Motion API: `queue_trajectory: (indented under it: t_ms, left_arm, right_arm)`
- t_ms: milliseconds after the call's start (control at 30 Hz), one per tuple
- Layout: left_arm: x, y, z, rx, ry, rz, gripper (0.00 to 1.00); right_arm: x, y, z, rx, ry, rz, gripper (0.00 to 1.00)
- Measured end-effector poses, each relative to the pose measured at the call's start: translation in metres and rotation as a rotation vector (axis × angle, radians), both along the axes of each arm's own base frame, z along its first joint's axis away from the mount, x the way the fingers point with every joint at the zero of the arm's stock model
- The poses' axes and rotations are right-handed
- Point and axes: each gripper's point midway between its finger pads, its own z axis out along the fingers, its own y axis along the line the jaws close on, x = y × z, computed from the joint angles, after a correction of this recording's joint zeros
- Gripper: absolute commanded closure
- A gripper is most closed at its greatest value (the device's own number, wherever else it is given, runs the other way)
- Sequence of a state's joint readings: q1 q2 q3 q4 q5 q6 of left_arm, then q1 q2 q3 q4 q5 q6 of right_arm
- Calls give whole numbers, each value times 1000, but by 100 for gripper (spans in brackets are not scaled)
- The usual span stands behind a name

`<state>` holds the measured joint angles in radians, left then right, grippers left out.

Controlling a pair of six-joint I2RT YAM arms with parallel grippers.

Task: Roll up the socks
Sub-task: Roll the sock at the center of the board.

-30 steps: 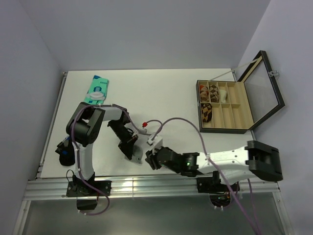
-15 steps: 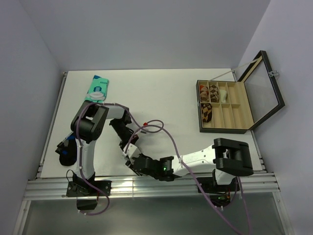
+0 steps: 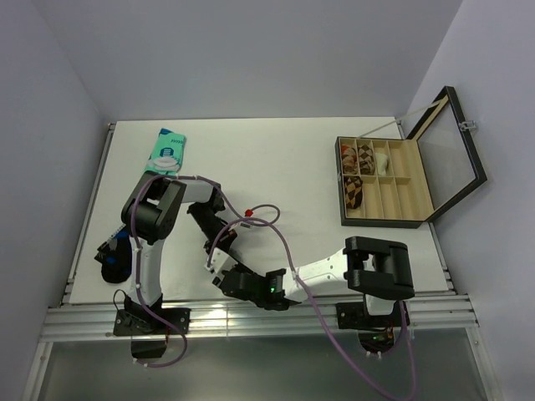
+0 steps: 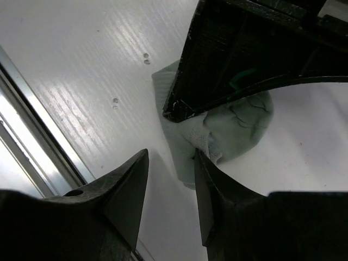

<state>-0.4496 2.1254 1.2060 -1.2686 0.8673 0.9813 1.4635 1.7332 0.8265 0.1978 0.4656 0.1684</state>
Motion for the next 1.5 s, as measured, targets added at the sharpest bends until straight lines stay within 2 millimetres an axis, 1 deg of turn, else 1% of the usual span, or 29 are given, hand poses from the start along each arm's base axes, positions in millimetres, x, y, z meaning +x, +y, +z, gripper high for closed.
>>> queue_trajectory:
  t_ms: [233, 400, 667, 833, 967, 1067, 1100, 1167, 1233, 1267, 1333, 1400, 1500]
  left_arm:
    - [0, 0, 0, 0, 0, 0, 100]
    - [0, 0, 0, 0, 0, -1, 100]
    - [-1, 2, 0, 3, 0, -10, 100]
    - [-2, 4, 0, 2, -3, -23, 100]
    - [-3, 7, 0, 12, -4, -41, 100]
    - [-3, 8, 1, 15, -10, -55, 99]
    - [-3, 8, 1, 17, -12, -58, 99]
    - [-1, 9, 1, 19, -19, -65, 93]
    - [0, 9, 1, 24, -25, -69, 91]
    - [0, 9, 1, 27, -26, -69, 85]
    - [1, 9, 0, 29, -31, -69, 81]
    - [3, 8, 0, 40, -40, -60, 74]
    - [9, 5, 3, 37, -85, -50, 70]
  right_arm:
    - [5, -1, 2, -3, -28, -8, 49]
    - [5, 2, 2, -11, -36, 0, 48]
    - [14, 4, -2, -15, -40, -13, 48]
    - [21, 0, -12, -40, -42, -27, 47]
    - [22, 6, -12, -30, -45, -24, 47]
    - [21, 9, -13, -26, -43, -19, 54]
    - [21, 10, -13, -24, -40, -16, 68]
    - [18, 13, -15, -22, -32, -2, 91]
    - [17, 13, -15, -20, -29, -6, 95]
    - [17, 14, -15, -19, -29, -6, 96]
    - [17, 13, -15, -19, -24, -10, 99]
    - [17, 13, -15, -15, -14, -17, 100]
    - [17, 12, -15, -4, 11, -28, 100]
